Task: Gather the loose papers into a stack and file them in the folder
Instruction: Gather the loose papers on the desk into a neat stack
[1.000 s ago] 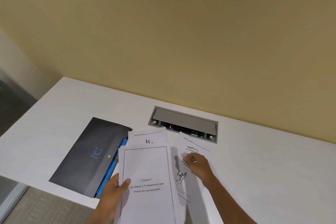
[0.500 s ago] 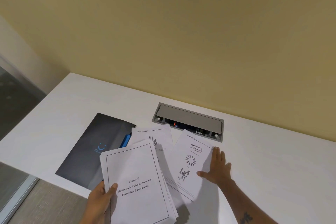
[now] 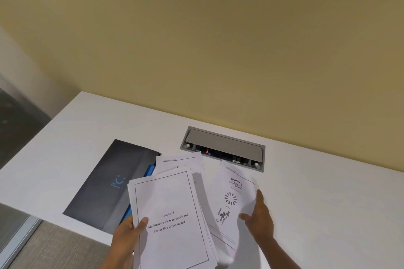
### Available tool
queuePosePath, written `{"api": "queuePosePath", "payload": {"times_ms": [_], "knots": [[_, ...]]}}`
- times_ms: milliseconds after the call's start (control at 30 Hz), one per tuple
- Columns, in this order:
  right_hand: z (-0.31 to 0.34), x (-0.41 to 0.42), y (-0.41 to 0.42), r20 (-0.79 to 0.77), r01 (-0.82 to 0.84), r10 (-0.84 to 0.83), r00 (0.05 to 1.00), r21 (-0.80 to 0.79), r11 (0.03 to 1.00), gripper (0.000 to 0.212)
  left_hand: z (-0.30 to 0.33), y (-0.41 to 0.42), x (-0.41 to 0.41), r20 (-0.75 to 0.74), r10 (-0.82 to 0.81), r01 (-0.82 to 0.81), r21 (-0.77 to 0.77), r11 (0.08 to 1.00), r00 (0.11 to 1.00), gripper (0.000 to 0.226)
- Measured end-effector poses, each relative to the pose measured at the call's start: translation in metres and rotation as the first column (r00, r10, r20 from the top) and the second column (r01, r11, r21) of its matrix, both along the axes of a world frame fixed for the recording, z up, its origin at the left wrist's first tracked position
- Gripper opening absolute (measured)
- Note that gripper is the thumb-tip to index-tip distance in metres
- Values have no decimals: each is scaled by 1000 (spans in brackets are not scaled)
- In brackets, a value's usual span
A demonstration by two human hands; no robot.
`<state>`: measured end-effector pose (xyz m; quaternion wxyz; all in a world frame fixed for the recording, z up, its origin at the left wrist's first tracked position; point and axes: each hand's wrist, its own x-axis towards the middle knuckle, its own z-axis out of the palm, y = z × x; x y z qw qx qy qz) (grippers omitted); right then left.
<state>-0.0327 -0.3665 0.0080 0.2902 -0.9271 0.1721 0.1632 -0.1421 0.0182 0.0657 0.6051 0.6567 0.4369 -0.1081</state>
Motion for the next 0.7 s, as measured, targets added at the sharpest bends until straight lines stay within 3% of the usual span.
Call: {"api": "queuePosePath", "payload": {"times_ms": [67, 133, 200, 367, 533, 700], "knots": [[0, -6, -1, -20, 107, -106, 994, 96, 990, 106, 3, -2, 3, 20, -7, 7, -13, 1000, 1000, 20], [4, -11, -2, -7, 191, -193, 981, 195, 962, 81, 5, -4, 6, 32, -20, 22, -43, 999, 999, 24], [8, -16, -4, 24, 236, -253, 967, 285, 929, 53, 9, -7, 10, 56, -28, 32, -77, 996, 998, 28], [26, -22, -8, 5, 312, -360, 933, 485, 817, 16, 24, -15, 20, 97, -65, 79, -147, 986, 993, 23], [57, -21, -4, -16, 329, -413, 911, 633, 701, 10, 34, -22, 29, 111, -68, 86, -164, 983, 991, 17], [75, -23, 12, -120, 312, -340, 933, 740, 595, 12, 36, -24, 35, 96, -99, 116, -196, 974, 990, 19]]}}
